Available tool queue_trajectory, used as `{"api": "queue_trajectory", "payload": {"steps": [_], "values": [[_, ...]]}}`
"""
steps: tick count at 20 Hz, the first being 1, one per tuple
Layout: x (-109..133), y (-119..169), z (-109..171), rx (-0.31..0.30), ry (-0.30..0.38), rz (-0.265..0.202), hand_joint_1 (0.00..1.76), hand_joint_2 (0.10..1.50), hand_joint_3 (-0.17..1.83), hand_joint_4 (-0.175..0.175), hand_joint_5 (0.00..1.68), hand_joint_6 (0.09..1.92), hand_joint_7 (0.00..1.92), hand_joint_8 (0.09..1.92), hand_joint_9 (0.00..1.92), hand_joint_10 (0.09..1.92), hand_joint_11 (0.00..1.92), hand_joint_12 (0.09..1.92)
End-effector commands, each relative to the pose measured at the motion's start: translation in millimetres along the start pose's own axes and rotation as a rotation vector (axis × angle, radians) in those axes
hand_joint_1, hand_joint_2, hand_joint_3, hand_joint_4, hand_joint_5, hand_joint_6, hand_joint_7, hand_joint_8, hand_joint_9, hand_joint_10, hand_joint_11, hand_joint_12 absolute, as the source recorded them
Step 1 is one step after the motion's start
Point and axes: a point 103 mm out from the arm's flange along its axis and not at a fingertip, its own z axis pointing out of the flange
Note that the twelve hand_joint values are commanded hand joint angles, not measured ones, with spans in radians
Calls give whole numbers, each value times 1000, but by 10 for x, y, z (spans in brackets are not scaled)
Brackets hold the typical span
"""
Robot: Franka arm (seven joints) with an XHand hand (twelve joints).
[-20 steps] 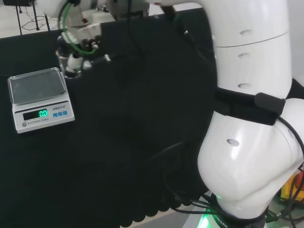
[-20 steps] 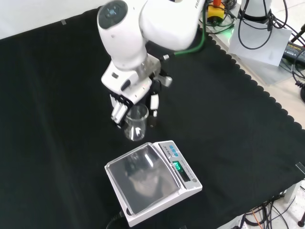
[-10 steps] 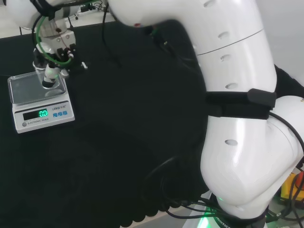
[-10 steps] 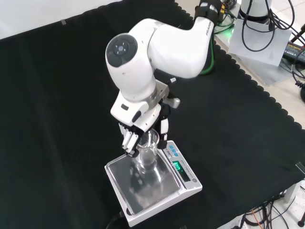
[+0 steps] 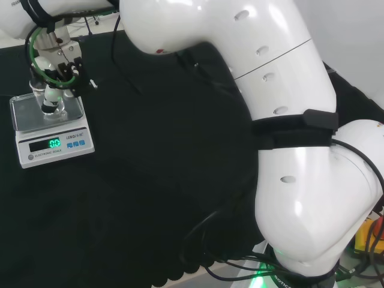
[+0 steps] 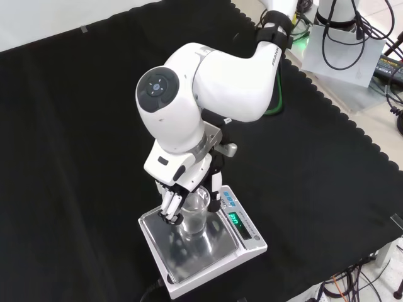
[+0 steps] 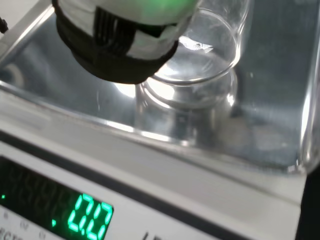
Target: Put the beaker on the electronic balance.
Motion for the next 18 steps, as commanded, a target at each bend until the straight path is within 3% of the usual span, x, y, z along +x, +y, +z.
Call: {"api": "queue_trajectory", "payload": {"steps": [1, 6, 9, 12, 15, 17, 18], "values": [[33, 152, 197, 42, -14, -6, 1214, 1194, 34, -175, 773, 1315, 814, 1335, 1168, 1114, 1313, 863], [27, 131, 185, 48, -16, -13, 1216, 1188, 33, -175, 785, 1298, 825, 1317, 1163, 1111, 1309, 873], [18, 112, 183, 55, -12, -12, 1118, 1162, 34, -123, 842, 1230, 826, 1381, 1138, 1090, 1250, 924], [12, 85, 182, 63, -10, -12, 1134, 1071, -12, -97, 679, 1294, 810, 1377, 1126, 1063, 1203, 955], [8, 55, 146, 77, -12, -14, 1125, 1093, -148, -64, 543, 1302, 778, 1336, 1106, 1012, 1126, 1010], [0, 24, 83, 71, -11, -14, 1088, 1054, -170, -28, 334, 1142, 681, 1237, 1018, 931, 939, 1121], [-12, 2, 35, 59, -10, -13, 1061, 1025, -173, -20, 251, 978, 607, 1190, 951, 903, 846, 1174]]}}
